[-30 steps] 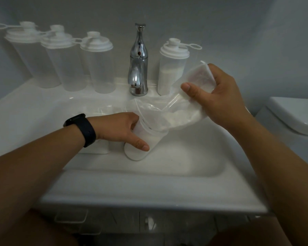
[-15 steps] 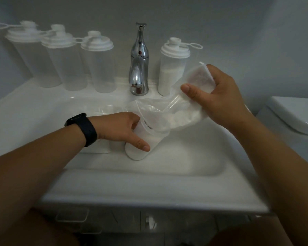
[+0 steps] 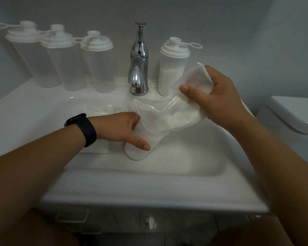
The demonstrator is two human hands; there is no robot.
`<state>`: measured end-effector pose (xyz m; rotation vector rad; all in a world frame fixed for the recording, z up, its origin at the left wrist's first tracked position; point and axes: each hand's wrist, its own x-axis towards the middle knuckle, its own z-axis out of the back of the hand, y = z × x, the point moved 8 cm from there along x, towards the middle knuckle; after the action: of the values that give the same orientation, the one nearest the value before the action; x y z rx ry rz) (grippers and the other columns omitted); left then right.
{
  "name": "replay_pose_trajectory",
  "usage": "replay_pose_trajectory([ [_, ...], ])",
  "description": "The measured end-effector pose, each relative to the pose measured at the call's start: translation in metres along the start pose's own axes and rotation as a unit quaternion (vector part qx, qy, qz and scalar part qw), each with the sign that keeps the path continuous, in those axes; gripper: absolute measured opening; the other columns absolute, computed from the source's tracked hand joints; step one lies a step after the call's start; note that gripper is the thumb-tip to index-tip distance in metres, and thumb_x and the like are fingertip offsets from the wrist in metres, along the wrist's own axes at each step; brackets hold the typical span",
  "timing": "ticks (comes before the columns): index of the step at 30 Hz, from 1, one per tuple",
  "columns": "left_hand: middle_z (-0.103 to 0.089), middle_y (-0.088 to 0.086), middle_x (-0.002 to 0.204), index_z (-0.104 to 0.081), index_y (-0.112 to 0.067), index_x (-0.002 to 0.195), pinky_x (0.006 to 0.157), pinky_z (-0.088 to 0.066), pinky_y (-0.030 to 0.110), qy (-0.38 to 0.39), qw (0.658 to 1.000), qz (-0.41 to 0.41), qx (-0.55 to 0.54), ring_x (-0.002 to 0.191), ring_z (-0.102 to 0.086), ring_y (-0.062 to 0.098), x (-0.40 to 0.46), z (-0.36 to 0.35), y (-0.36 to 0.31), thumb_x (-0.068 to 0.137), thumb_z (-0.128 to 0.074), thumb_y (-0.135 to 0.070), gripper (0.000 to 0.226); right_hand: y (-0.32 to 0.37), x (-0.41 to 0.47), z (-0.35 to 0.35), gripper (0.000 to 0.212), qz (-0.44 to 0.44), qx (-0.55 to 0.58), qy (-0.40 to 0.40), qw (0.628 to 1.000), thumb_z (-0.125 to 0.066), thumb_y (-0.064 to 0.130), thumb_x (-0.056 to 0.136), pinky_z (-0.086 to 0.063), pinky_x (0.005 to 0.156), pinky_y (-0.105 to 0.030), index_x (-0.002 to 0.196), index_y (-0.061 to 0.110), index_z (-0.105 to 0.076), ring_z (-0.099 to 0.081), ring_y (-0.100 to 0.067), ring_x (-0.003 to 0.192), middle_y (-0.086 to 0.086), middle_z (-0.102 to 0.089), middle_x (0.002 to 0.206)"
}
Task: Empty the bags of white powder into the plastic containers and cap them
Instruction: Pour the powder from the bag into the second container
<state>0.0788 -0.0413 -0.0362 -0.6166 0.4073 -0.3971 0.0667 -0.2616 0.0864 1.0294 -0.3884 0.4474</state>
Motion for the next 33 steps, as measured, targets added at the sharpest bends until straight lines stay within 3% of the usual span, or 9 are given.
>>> replay_pose_trajectory([
  [4, -0.072, -0.013, 0.117, -0.065, -0.034, 0.121, 0.102, -0.054, 0.042, 0.0, 1.0, 0.002, 0.009, 0.107, -0.068, 0.011, 0.002, 0.0, 0.0021, 0.04, -0.08, -0.09, 0.099, -0.0001, 0.0004, 0.0011, 0.027, -0.002, 0.004, -0.005, 1.0, -0.076, 0.041, 0.089, -0.057, 0.077, -0.023, 0.107, 0.023, -0.067, -0.069, -0.006, 0.087, 0.012, -0.071, 0.095],
  [7, -0.073, -0.017, 0.11, -0.066, -0.035, 0.117, 0.1, -0.055, 0.035, 0.004, 1.0, -0.004, 0.002, 0.101, -0.068, 0.004, 0.001, -0.0011, -0.0019, 0.043, -0.082, -0.081, 0.088, 0.0002, 0.0002, 0.0005, 0.026, -0.005, 0.008, -0.003, 1.0, -0.076, 0.04, 0.088, -0.055, 0.075, -0.019, 0.106, 0.024, -0.066, -0.068, -0.002, 0.086, 0.015, -0.07, 0.093],
  [14, -0.071, -0.014, 0.111, -0.065, -0.031, 0.118, 0.098, -0.055, 0.038, -0.005, 1.0, 0.005, 0.024, 0.101, -0.068, 0.008, 0.0038, 0.001, 0.0007, 0.043, -0.082, -0.084, 0.093, 0.0015, -0.0003, 0.0016, 0.024, -0.005, 0.002, -0.008, 1.0, -0.076, 0.04, 0.088, -0.055, 0.074, -0.017, 0.105, 0.027, -0.065, -0.067, 0.0, 0.085, 0.015, -0.069, 0.092],
  [17, -0.068, -0.02, 0.096, -0.065, -0.033, 0.11, 0.083, -0.052, 0.024, -0.003, 1.0, 0.009, 0.02, 0.087, -0.064, 0.002, 0.002, 0.0005, -0.0002, 0.052, -0.088, -0.074, 0.075, 0.0033, -0.0004, 0.0011, 0.024, -0.002, 0.004, -0.005, 1.0, -0.076, 0.041, 0.088, -0.053, 0.073, -0.015, 0.105, 0.027, -0.065, -0.067, 0.001, 0.084, 0.016, -0.069, 0.092],
  [20, -0.07, -0.021, 0.102, -0.065, -0.034, 0.116, 0.086, -0.051, 0.02, 0.004, 1.0, -0.003, 0.008, 0.094, -0.065, -0.001, 0.001, -0.0001, -0.0037, 0.054, -0.089, -0.068, 0.075, 0.0036, -0.001, 0.0005, 0.025, 0.002, 0.002, -0.005, 1.0, -0.075, 0.04, 0.089, -0.05, 0.073, -0.011, 0.106, 0.026, -0.064, -0.066, 0.004, 0.085, 0.016, -0.068, 0.093],
  [23, -0.064, -0.028, 0.085, -0.062, -0.035, 0.106, 0.07, -0.043, 0.008, -0.001, 1.0, 0.003, 0.012, 0.076, -0.06, -0.013, 0.0017, 0.0005, -0.0042, 0.058, -0.086, -0.062, 0.061, 0.0045, -0.0004, 0.0017, 0.023, 0.005, 0.006, -0.008, 1.0, -0.076, 0.037, 0.09, -0.049, 0.072, -0.011, 0.106, 0.025, -0.064, -0.065, 0.005, 0.083, 0.016, -0.068, 0.093],
  [28, -0.071, -0.018, 0.111, -0.064, -0.035, 0.12, 0.097, -0.055, 0.03, 0.0, 1.0, -0.002, 0.017, 0.1, -0.067, 0.003, 0.0035, -0.0004, -0.0017, 0.045, -0.082, -0.079, 0.088, 0.0057, -0.0006, 0.0029, 0.02, 0.013, 0.002, -0.012, 1.0, -0.076, 0.037, 0.09, -0.047, 0.071, -0.009, 0.103, 0.028, -0.063, -0.064, 0.007, 0.081, 0.017, -0.067, 0.091],
  [31, -0.07, -0.017, 0.108, -0.064, -0.034, 0.118, 0.093, -0.056, 0.031, 0.0, 1.0, 0.003, 0.022, 0.097, -0.067, 0.003, 0.0031, 0.0004, 0.0011, 0.046, -0.083, -0.081, 0.087, 0.0042, -0.0004, 0.0011, 0.021, 0.006, 0.003, -0.006, 1.0, -0.076, 0.038, 0.09, -0.049, 0.072, -0.011, 0.103, 0.027, -0.064, -0.065, 0.004, 0.082, 0.015, -0.068, 0.091],
  [33, -0.07, -0.024, 0.097, -0.063, -0.037, 0.111, 0.081, -0.051, 0.016, 0.009, 1.0, 0.003, 0.012, 0.088, -0.065, -0.005, 0.0029, -0.0009, -0.001, 0.053, -0.088, -0.072, 0.072, 0.0036, -0.0004, 0.0015, 0.021, 0.008, 0.001, -0.007, 1.0, -0.076, 0.039, 0.09, -0.05, 0.073, -0.011, 0.103, 0.028, -0.064, -0.065, 0.003, 0.083, 0.015, -0.068, 0.091],
])
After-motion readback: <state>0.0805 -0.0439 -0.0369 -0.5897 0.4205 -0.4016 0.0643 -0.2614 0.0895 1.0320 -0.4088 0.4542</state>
